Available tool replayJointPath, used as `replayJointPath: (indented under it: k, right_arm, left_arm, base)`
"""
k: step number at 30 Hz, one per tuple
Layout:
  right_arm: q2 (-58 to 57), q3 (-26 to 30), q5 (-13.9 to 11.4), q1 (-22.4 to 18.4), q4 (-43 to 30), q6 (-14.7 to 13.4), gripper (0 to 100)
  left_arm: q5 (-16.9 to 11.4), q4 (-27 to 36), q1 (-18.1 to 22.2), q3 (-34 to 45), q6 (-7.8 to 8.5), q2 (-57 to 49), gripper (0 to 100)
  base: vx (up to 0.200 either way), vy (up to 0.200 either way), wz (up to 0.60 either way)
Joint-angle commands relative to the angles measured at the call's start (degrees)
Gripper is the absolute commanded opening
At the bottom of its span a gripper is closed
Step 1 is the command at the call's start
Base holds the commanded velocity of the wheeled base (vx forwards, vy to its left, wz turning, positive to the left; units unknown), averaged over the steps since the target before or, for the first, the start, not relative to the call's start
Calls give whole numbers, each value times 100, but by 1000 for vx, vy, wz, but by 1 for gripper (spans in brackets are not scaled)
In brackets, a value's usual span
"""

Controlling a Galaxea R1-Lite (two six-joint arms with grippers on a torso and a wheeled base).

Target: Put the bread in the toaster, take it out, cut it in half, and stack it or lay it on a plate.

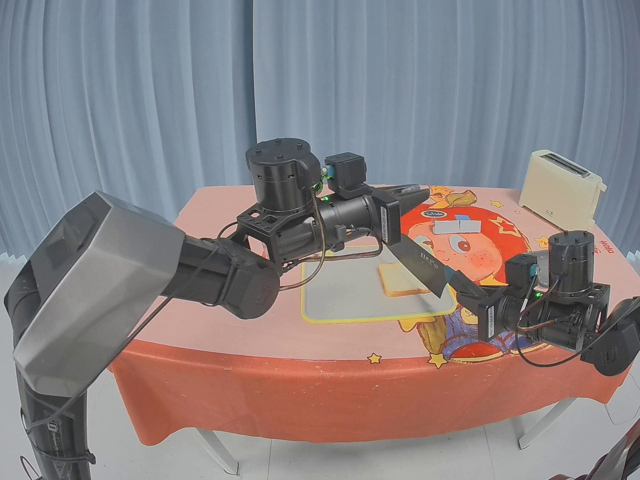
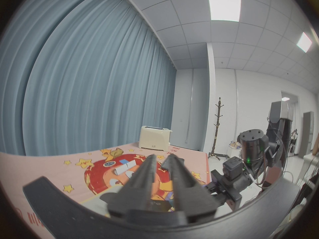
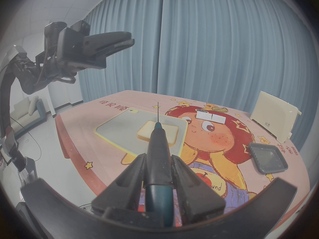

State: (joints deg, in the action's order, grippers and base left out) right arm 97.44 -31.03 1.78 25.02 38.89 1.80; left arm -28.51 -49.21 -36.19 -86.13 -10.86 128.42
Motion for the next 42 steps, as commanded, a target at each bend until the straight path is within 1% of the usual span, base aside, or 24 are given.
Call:
replayJointPath:
  k: [1, 4, 7, 9, 11, 15, 20, 24, 34, 38, 39, 42]
  right_arm:
    - [-32, 18, 200, 39, 31, 13, 0]
    - [-32, 35, 209, 56, 31, 66, 0]
    - [-23, 35, 218, 74, 31, 66, 0]
    - [-23, 44, 218, 82, 31, 74, 0]
    - [-23, 44, 218, 100, 31, 74, 0]
    - [-6, 53, 218, 153, 40, 74, 0]
    - [12, 53, 235, 170, 40, 74, 0]
    - [29, 35, 314, 170, 40, 74, 0]
    - [153, -26, 314, 135, 49, 74, 0]
    - [232, -26, 314, 135, 57, 74, 0]
    - [249, -18, 314, 135, 145, 74, 0]
    - [328, 0, 314, 126, 339, 83, 0]
  left_arm:
    - [-14, 96, -19, -836, 339, 632, 0]
    - [-23, 755, -19, -1249, 638, 808, 0]
    - [-23, 1168, -10, -1785, 981, 1072, 0]
    - [-23, 1335, -10, -2180, 1069, 1318, 0]
    - [-23, 1476, -28, -2391, 1069, 1441, 0]
    - [-23, 1810, -28, -2558, 1077, 1564, 0]
    - [39, 2056, -28, -2576, 1077, 1775, 0]
    - [39, 2065, -37, -2752, 1077, 1924, 0]
    - [48, 2258, -37, -2847, 1104, 1994, 0]
    - [136, 2249, -46, -2847, 1113, 2003, 0]
    - [188, 2249, -46, -2847, 1113, 2003, 0]
    - [197, 2223, -46, -2847, 1113, 2065, 0]
  base:
    - [0, 0, 0]
    - [0, 0, 0]
    - [0, 0, 0]
    - [0, 0, 0]
    - [0, 0, 0]
    - [0, 0, 0]
    - [0, 0, 0]
    - [0, 0, 0]
    - [0, 0, 0]
    - [0, 0, 0]
    - [0, 0, 0]
    - [0, 0, 0]
